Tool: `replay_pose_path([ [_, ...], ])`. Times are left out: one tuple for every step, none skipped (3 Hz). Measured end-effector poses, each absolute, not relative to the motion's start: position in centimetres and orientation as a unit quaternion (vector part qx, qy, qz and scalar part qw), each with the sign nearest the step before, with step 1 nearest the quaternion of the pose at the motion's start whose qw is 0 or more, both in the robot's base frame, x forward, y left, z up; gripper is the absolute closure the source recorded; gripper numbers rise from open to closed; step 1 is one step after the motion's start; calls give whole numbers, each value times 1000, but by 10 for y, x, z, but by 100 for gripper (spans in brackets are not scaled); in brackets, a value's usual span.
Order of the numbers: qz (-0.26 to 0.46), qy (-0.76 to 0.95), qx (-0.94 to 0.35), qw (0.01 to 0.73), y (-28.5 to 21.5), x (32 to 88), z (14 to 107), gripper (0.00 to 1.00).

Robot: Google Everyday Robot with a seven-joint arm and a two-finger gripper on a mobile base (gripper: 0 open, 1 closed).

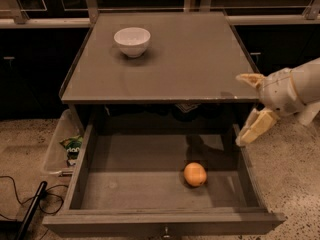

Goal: Place orange into top drawer

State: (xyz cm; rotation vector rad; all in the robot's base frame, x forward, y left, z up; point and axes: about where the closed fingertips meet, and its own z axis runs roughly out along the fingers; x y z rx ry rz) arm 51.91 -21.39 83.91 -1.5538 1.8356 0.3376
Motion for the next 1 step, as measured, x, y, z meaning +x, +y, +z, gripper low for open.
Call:
replay_pose_path([
  [122, 706, -598, 359, -218, 525, 851, 0],
])
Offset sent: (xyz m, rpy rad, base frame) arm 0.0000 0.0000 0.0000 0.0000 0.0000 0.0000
